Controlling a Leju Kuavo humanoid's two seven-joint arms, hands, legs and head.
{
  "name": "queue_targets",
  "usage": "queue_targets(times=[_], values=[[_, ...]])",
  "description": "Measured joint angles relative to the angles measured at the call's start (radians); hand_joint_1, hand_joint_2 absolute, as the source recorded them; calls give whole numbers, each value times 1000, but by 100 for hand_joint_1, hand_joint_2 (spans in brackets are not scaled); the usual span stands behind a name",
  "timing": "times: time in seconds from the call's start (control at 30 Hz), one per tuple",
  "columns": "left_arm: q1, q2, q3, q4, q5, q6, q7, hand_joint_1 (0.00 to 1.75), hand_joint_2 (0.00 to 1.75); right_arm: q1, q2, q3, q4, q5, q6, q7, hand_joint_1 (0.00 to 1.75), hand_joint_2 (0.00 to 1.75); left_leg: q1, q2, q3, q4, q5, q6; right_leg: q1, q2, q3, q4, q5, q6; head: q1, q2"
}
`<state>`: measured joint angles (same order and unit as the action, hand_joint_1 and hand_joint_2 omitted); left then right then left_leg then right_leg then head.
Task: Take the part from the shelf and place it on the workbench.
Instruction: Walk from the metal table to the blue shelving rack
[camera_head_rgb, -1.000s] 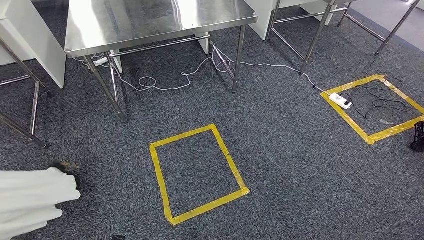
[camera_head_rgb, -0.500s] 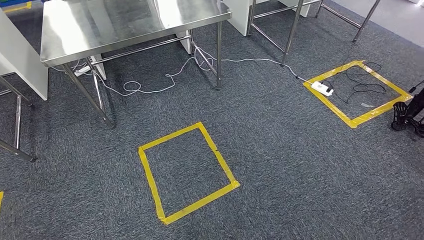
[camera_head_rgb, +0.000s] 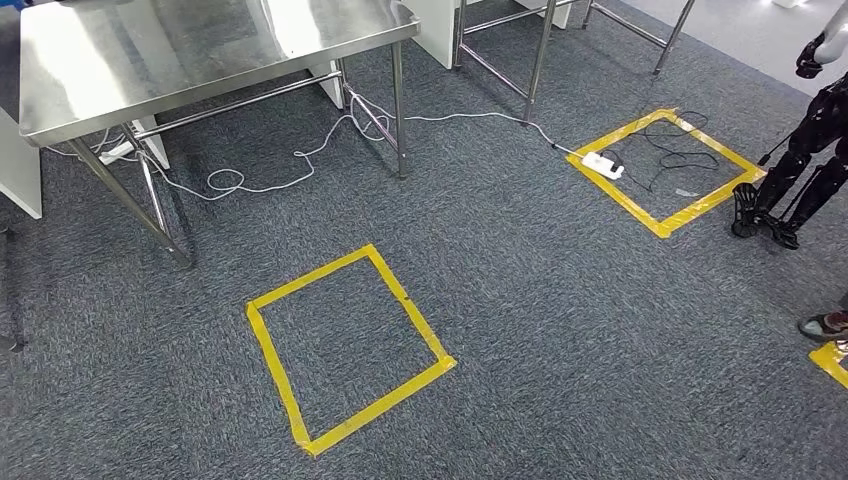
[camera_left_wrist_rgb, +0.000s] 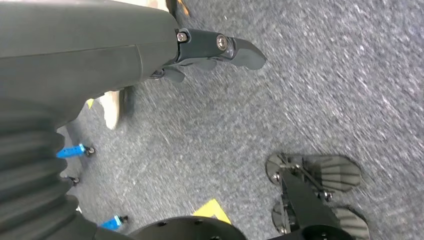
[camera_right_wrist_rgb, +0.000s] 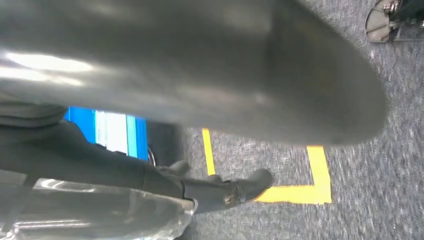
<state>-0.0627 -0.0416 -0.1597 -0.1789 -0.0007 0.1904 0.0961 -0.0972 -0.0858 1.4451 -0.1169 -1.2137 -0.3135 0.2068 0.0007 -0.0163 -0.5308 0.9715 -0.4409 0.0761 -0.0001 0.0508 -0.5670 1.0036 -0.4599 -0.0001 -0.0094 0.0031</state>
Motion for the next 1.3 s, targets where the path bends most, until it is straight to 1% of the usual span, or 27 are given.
queue_targets(times=[0.03, 0.1, 0.13, 0.17, 0.2, 0.27, 0.3, 0.33, 0.37, 0.43, 0.5, 0.53, 0.6, 0.63, 0.67, 0.7, 0.73, 0.77, 0.83, 0.9, 0.97, 1.03, 1.1, 1.17, 1.2, 1.23, 1.3], values=[[0, -1, -1, 0, -2, 0, 2, 0, 175, -1, -1, 0, 0, 0, 0, 1, 0, 0, 3, 9, 3, -11, 7, -1, 0, -15, -24, 44, -22, -2, 1, 0], [1, -3, -1, 0, -3, -1, 5, 0, 175, -2, 0, 1, 0, 1, 0, 3, 0, 0, 1, 24, -3, -13, 10, -2, -8, -33, -91, 178, -80, 0, 1, 0], [1, -4, -1, 0, -3, -1, 6, 0, 175, -2, -1, 1, 0, 2, 0, 4, 0, 0, 1, 33, -6, -12, 11, -4, -14, -35, -118, 232, -98, 7, 1, 0], [2, -5, -2, 0, -4, -2, 7, 0, 175, -1, -1, 1, 0, 2, 0, 5, 0, 0, 2, 40, -8, -12, 12, -6, -20, -38, -128, 256, -102, 17, 1, 0], [2, -6, -2, 0, -5, -2, 7, 0, 175, 0, -2, 1, 0, 1, 0, 6, 0, 0, 4, 47, -9, -11, 12, -10, -26, -43, -115, 234, -89, 31, 1, 0], [1, -8, -2, 0, -9, -2, 7, 0, 175, 0, -5, 1, 0, -1, 0, 7, 0, 0, 7, 60, -11, -2, 8, -23, -38, -69, -36, 96, -42, 58, 2, 0], [1, -8, -2, 0, -11, -2, 7, 0, 175, -2, -5, 1, 1, -2, 0, 7, 0, 0, 6, 67, -12, 5, 3, -33, -39, -83, -1, 32, -23, 64, 4, 0], [1, -7, -2, 0, -12, -2, 7, 0, 175, -3, -5, 1, 1, -3, 0, 7, 0, 0, 4, 73, -13, 12, -2, -43, -40, -92, 20, -9, -11, 60, 4, 0], [0, -6, -3, 0, -13, -2, 7, 0, 175, -4, -4, 1, 1, -5, 0, 6, 0, 0, 2, 78, -12, 16, -6, -52, -37, -96, 25, -23, -8, 51, 4, 0], [-2, -6, -4, 0, -17, -1, 7, 0, 175, -3, -5, 1, 1, -7, 1, 4, 0, 0, 5, 87, -10, 19, -9, -64, -34, -79, 18, -20, -4, 29, 3, 0], [-3, -6, -6, 0, -21, 1, 10, 0, 175, -2, -5, 1, 1, -9, 2, 4, 0, 0, 15, 74, -19, 47, -35, -75, -37, -66, 20, -21, 3, 13, 2, 0], [-4, -6, -8, 0, -23, 3, 14, 0, 175, -2, -5, 1, 1, -10, 3, 4, 0, 0, 18, 59, -35, 87, -66, -80, -39, -60, 21, -22, 7, 7, 2, 0], [-5, -7, -12, 0, -28, 7, 23, 0, 175, -1, -6, 1, 1, -13, 7, 4, 0, 0, 20, 30, -88, 214, -143, -84, -34, -48, 17, -21, 13, -3, 1, 0], [-5, -7, -16, 0, -30, 8, 28, 0, 175, 0, -6, 1, 1, -15, 9, 4, 0, 0, 20, 24, -114, 274, -169, -85, -30, -40, 13, -21, 14, -4, 1, 0], [-6, -7, -18, 0, -33, 8, 31, 0, 175, 1, -6, 1, 1, -18, 10, 6, 0, 0, 20, 22, -128, 306, -176, -83, -26, -32, 11, -21, 16, -7, 1, 0], [-6, -7, -21, 0, -37, 8, 34, 0, 175, 1, -6, 1, 1, -22, 10, 8, 0, 0, 20, 21, -123, 301, -162, -79, -23, -23, 10, -20, 17, -8, 1, 0], [-7, -7, -24, 0, -40, 7, 37, 0, 175, 2, -5, 1, 1, -26, 10, 11, 0, 0, 19, 18, -100, 257, -131, -73, -21, -13, 11, -20, 18, -8, 1, 0], [-9, -7, -26, 0, -43, 6, 39, 0, 175, 2, -4, 1, 1, -30, 9, 15, 0, 0, 19, 6, -63, 185, -93, -64, -19, -5, 12, -20, 19, -8, 1, 0], [-13, -5, -30, 0, -49, 3, 43, 0, 87, 1, 2, 1, 1, -34, 5, 21, 0, 0, 14, -21, -5, 68, -46, -49, -17, 8, 11, -21, 22, -3, 2, 0], [-19, -4, -32, 1, -52, 1, 46, 0, 0, 1, 8, 1, 1, -36, 1, 24, 0, 0, 7, -27, 6, 36, -39, -40, -17, 17, 6, -23, 28, 8, 2, 0], [-24, -6, -36, 1, -53, 0, 51, 0, 0, 2, 11, 1, 1, -37, -2, 28, 0, 0, 5, -11, 9, 19, -26, -32, -16, 21, 1, -26, 34, 19, 1, 0], [-28, -7, -41, 0, -55, -1, 54, 0, 0, 1, 13, 1, 1, -37, -4, 31, 0, 0, 9, 6, 16, -8, -7, -20, -11, 1, -28, 20, 9, 17, 3, 0], [-29, -7, -45, 1, -55, -2, 56, 0, 0, -1, 14, 1, 1, -35, -4, 33, 0, 0, 10, 22, 13, -19, 4, -14, -11, -26, -95, 152, -54, 8, 5, 0], [-29, -7, -45, 1, -54, -2, 57, 0, 0, 0, 15, 1, 1, -33, -4, 34, 0, 0, 8, 39, 5, -18, 7, -16, -16, -36, -148, 269, -97, 13, 6, 0], [-29, -8, -45, 1, -54, -2, 58, 0, 0, 0, 14, 1, 1, -32, -4, 34, 0, 0, 8, 47, 3, -18, 8, -18, -19, -39, -145, 274, -96, 22, 6, 0], [-29, -8, -45, 1, -53, -2, 58, 0, 0, 1, 13, 1, 1, -31, -3, 34, 0, 0, 8, 54, 2, -17, 9, -21, -22, -45, -119, 234, -81, 34, 6, 0], [-29, -10, -46, 1, -52, -2, 59, 0, 0, -1, 12, 1, 1, -29, -2, 34, 0, 0, 6, 68, 0, -11, 6, -30, -28, -73, -26, 78, -36, 53, 7, 0]])
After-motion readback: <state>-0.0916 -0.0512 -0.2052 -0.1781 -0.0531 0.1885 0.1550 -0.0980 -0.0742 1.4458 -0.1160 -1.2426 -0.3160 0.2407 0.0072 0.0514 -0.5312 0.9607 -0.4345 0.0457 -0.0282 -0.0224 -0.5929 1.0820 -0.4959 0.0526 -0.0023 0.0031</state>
